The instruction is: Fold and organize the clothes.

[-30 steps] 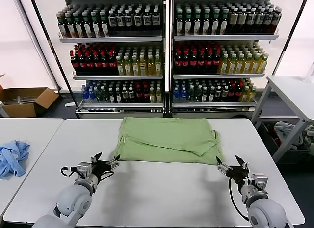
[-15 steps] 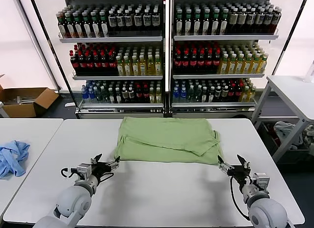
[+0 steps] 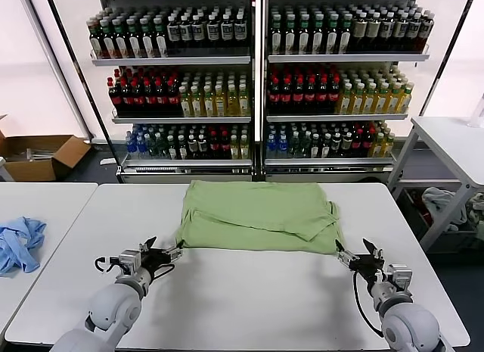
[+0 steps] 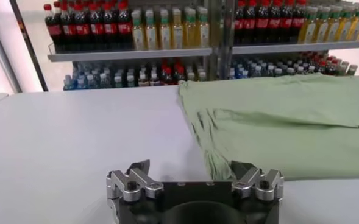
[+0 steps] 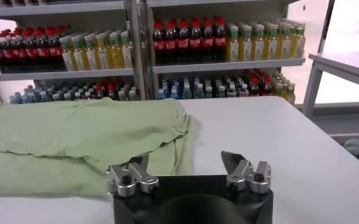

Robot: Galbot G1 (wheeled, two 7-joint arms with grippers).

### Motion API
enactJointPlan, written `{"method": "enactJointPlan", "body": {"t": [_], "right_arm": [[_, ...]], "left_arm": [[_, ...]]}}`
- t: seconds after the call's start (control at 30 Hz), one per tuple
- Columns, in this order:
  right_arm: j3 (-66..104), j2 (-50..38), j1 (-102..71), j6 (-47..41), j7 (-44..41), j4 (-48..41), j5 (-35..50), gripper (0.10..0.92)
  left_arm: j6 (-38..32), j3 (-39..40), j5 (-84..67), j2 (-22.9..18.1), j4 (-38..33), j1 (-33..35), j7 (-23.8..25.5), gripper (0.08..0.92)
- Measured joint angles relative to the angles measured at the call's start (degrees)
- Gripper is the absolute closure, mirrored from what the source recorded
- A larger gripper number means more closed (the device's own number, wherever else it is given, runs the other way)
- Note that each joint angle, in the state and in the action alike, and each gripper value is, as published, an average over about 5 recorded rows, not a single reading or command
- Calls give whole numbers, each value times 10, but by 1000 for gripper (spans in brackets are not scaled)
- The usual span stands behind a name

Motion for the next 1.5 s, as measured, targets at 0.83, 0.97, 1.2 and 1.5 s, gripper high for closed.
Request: {"method": "enactJointPlan", "body": {"t": [0.83, 0.97, 1.2, 1.5], "right_arm": [[-34, 23, 40, -28, -20, -42, -13, 593], [-35, 24, 42, -31, -22, -43, -16, 713], [-33, 21, 42, -33, -24, -42, -17, 894], [-28, 13, 35, -34, -26, -33, -19, 911]], "left_arm": [[5, 16, -7, -15, 4, -12, 9, 440], [5, 19, -6, -12, 4, -10, 14, 553], [3, 22, -1, -10, -3, -4, 25, 752], [-1, 25, 2, -1, -16, 1, 30, 920]]}}
